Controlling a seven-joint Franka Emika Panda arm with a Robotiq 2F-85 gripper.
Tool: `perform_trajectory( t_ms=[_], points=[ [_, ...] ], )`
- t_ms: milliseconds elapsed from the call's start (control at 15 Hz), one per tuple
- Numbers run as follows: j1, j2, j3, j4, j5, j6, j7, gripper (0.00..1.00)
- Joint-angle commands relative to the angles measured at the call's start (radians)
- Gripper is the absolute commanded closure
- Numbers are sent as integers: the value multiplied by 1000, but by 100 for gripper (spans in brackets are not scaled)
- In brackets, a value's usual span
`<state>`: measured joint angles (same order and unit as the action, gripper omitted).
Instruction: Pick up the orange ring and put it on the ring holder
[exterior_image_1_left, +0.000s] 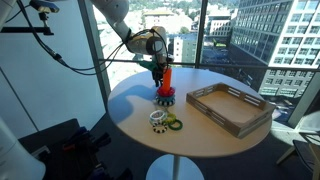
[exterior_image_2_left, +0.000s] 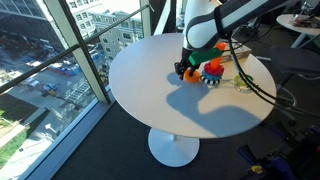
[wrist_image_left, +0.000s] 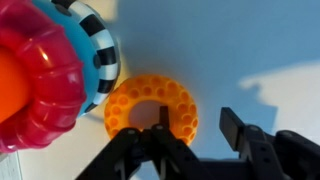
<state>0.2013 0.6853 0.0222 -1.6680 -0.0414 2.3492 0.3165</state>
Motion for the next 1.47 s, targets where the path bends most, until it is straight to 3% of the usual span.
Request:
perform_trajectory(
  t_ms=[0,200,333,467,1400],
  points=[
    [0,-8,-1,17,18,-29,-1,73],
    [-4,-29,-1,9,21,-25,-3,95],
    [-4,-49,-3,4,21,-27,-2,92],
    [-3,-70,-6,2,18,-29,1,98],
    [7,-229,-8,16,-13,-41,3,94]
  ],
)
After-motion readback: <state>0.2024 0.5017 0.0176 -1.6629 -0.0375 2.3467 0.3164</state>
